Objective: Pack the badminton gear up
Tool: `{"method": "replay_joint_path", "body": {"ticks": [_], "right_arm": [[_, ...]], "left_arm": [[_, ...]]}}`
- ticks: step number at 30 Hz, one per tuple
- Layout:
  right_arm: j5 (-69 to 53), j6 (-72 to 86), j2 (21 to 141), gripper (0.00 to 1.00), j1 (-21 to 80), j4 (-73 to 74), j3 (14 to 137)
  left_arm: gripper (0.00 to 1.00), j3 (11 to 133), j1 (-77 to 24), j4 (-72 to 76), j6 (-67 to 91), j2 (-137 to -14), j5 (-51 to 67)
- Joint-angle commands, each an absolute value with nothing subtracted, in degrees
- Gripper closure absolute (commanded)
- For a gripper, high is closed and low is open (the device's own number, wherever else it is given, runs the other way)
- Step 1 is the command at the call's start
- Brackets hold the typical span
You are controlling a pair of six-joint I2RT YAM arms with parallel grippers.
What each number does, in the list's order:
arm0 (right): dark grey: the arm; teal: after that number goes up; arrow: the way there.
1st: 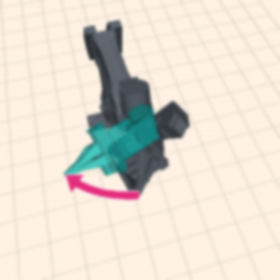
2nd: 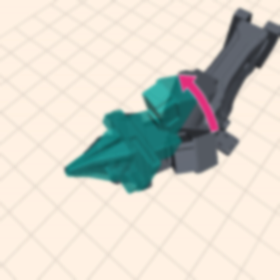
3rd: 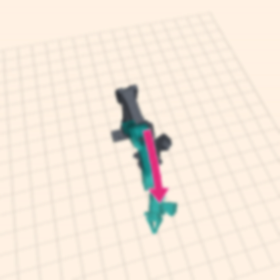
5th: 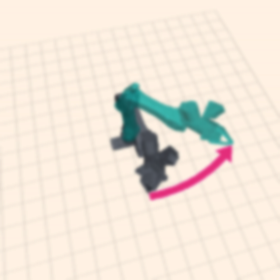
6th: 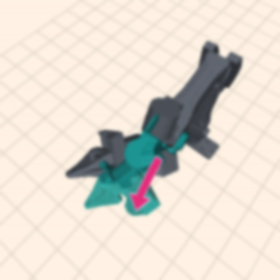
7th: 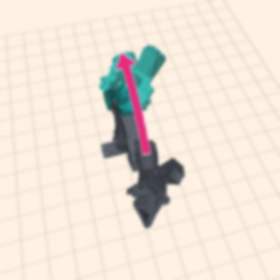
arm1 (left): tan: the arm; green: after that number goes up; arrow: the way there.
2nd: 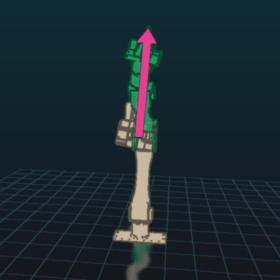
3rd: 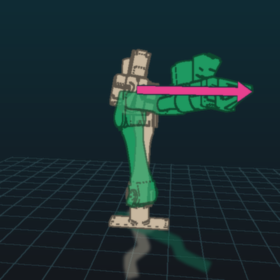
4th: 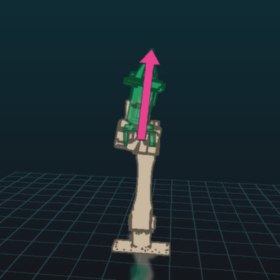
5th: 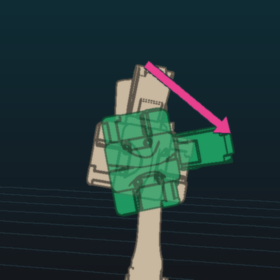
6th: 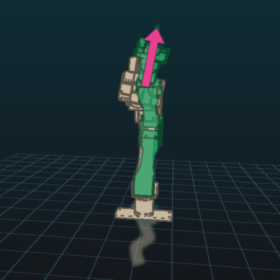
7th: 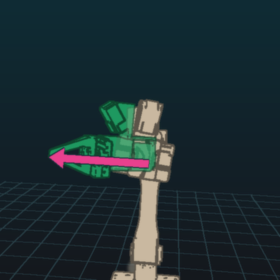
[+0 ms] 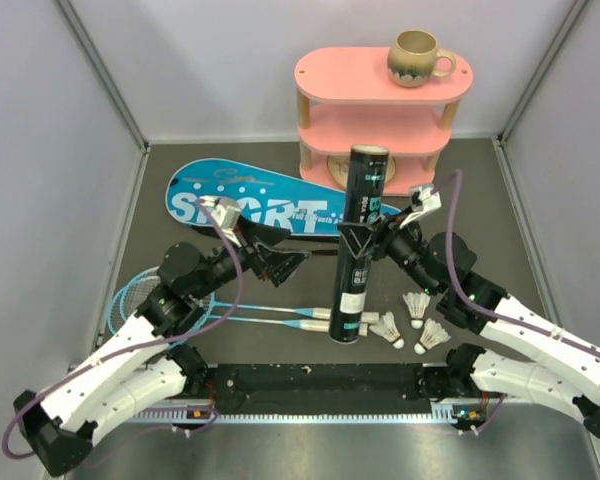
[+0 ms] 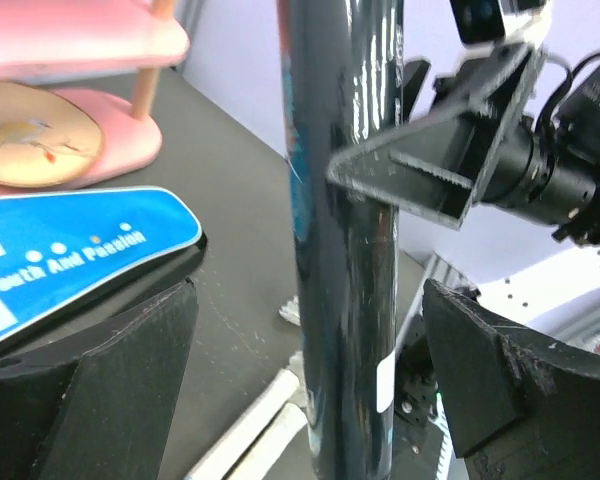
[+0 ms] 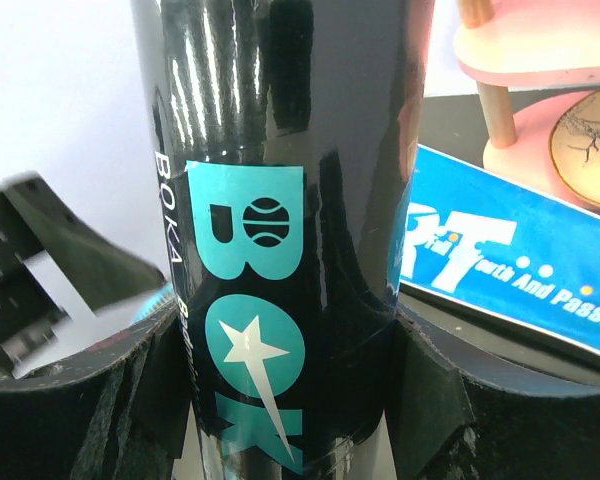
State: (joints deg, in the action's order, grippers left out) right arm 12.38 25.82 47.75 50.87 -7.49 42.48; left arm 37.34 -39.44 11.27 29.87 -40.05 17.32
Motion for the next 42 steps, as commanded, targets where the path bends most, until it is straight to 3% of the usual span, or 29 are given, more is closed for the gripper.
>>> {"method": "replay_joint_path", "body": {"ticks": [1, 5, 14, 21, 22, 24, 27, 28, 29, 31, 36, 42], "right_arm": [[21.09, 39.63, 47.11, 0.85, 50.62, -14.07, 44.38], [21.45, 42.10, 48.42, 0.87, 50.45, -10.38, 46.23], [16.79, 43.32, 49.75, 0.89, 51.06, -8.79, 46.93], [16.61, 45.96, 49.48, 0.85, 53.17, -8.09, 46.49], [16.18, 46.23, 49.66, 0.84, 53.52, -8.00, 46.58], [15.30, 46.06, 49.92, 0.81, 53.61, -7.30, 47.45], [13.19, 43.86, 49.22, 0.64, 53.61, -2.13, 49.65], [11.97, 43.16, 48.78, 0.48, 53.61, 1.46, 50.01], [11.17, 40.98, 47.91, 0.38, 53.61, 2.71, 50.18], [8.72, 38.60, 45.36, 0.01, 53.61, 6.57, 50.45], [14.76, 36.56, 34.32, 0.01, 53.61, 23.45, 48.61], [20.56, 48.23, 28.74, 0.01, 52.13, 48.53, 46.67]], "left_arm": [[0.03, 41.47, -45.25, 11.61, 25.23, -46.48, 13.31], [0.03, 45.87, -53.59, 9.59, 20.22, -53.67, 7.48], [0.04, 49.66, -55.55, 12.13, 20.56, -63.97, 9.75], [0.19, 51.85, -55.55, 10.90, 19.43, -68.02, 6.15], [0.29, 52.20, -55.55, 10.38, 19.16, -68.55, 5.72], [0.37, 52.73, -55.46, 9.76, 18.37, -68.64, 5.01], [0.52, 51.60, -55.46, 8.35, 17.32, -67.15, 2.29], [0.55, 50.98, -55.46, 8.00, 16.97, -65.67, 0.55], [0.60, 50.19, -55.46, 7.82, 16.70, -64.70, -1.56], [0.62, 47.56, -55.46, 8.00, 15.82, -61.11, -4.81], [0.73, 45.26, -55.28, 1.34, 12.75, -51.97, -14.57], [0.76, 43.43, -55.37, -6.41, 6.69, -40.11, -21.62]]}}
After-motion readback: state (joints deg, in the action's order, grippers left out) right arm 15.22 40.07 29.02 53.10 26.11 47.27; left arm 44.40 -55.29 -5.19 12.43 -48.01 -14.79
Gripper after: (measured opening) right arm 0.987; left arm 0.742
